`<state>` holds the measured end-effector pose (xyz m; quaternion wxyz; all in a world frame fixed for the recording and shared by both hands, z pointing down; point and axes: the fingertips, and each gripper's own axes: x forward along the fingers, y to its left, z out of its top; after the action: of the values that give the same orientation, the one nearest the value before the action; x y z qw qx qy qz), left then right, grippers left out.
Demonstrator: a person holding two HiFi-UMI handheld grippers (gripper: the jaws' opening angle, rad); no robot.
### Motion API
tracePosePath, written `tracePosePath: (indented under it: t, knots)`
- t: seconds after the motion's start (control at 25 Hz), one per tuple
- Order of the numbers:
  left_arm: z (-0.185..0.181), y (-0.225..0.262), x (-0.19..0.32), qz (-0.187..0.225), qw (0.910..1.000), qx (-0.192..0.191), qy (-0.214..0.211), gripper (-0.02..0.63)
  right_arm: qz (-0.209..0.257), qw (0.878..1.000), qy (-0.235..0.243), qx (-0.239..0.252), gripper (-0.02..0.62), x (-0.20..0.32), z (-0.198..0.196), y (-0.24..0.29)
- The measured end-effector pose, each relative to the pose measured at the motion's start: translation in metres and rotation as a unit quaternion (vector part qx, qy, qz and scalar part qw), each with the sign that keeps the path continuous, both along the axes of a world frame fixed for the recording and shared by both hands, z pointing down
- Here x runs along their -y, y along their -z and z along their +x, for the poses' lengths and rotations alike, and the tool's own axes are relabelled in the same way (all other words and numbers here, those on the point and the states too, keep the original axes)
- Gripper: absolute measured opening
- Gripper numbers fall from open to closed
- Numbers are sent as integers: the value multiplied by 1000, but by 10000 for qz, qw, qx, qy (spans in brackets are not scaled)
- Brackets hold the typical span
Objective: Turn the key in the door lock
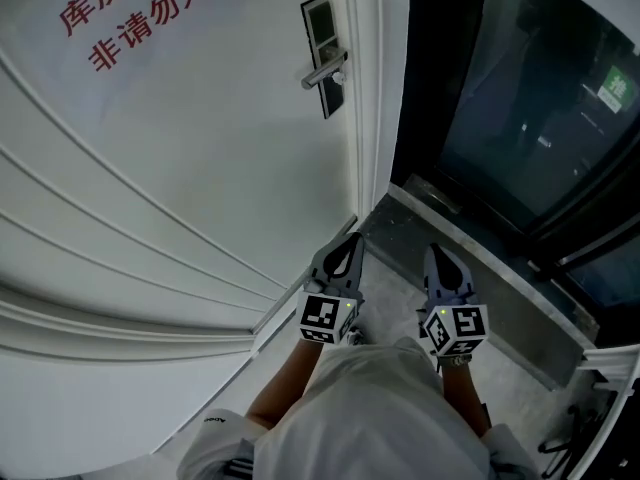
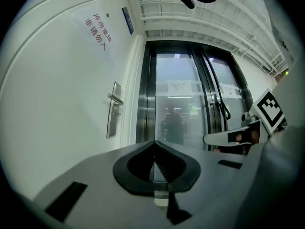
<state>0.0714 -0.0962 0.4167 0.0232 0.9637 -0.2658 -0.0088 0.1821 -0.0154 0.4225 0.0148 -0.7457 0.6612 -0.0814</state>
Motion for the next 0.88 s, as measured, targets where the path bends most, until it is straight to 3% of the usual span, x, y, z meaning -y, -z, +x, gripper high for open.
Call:
tracePosePath:
  t: [0.32, 0.6, 0.88]
  knots:
    - [-25, -4, 42, -43, 9982, 68, 590, 9, -53, 9980, 622, 8, -11, 61, -15, -3]
    - [-42, -9, 71, -85, 9907, 164, 1348, 9, 6, 9884, 1515, -126, -11, 116, -29, -1]
    - [-29, -3, 107, -62, 9816, 158, 1904, 9, 6, 9774, 2058, -489, -11, 169, -13, 8]
